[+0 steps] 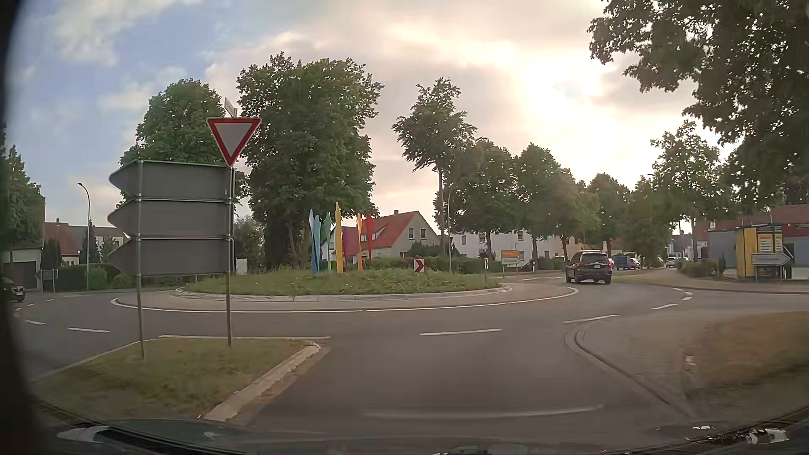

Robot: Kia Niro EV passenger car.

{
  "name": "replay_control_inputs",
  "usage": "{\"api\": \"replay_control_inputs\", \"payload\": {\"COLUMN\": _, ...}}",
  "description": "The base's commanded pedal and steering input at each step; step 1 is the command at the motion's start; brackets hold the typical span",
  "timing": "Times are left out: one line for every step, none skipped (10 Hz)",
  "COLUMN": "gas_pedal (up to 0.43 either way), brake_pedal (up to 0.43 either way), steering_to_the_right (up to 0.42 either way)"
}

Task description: Follow the waypoints while adhering to traffic rules and regulations

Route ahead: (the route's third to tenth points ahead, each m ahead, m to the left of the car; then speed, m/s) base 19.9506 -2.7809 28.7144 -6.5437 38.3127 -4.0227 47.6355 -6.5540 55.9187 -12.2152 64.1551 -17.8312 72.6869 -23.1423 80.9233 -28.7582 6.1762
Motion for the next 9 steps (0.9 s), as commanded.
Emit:
{"api": "replay_control_inputs", "payload": {"gas_pedal": 0.0, "brake_pedal": 0.0, "steering_to_the_right": 0.005}}
{"api": "replay_control_inputs", "payload": {"gas_pedal": 0.0, "brake_pedal": 0.159, "steering_to_the_right": 0.006}}
{"api": "replay_control_inputs", "payload": {"gas_pedal": 0.0, "brake_pedal": 0.287, "steering_to_the_right": 0.005}}
{"api": "replay_control_inputs", "payload": {"gas_pedal": 0.0, "brake_pedal": 0.354, "steering_to_the_right": 0.005}}
{"api": "replay_control_inputs", "payload": {"gas_pedal": 0.0, "brake_pedal": 0.427, "steering_to_the_right": 0.004}}
{"api": "replay_control_inputs", "payload": {"gas_pedal": 0.0, "brake_pedal": 0.409, "steering_to_the_right": 0.003}}
{"api": "replay_control_inputs", "payload": {"gas_pedal": 0.0, "brake_pedal": 0.341, "steering_to_the_right": 0.002}}
{"api": "replay_control_inputs", "payload": {"gas_pedal": 0.0, "brake_pedal": 0.177, "steering_to_the_right": 0.003}}
{"api": "replay_control_inputs", "payload": {"gas_pedal": 0.0, "brake_pedal": 0.159, "steering_to_the_right": 0.004}}
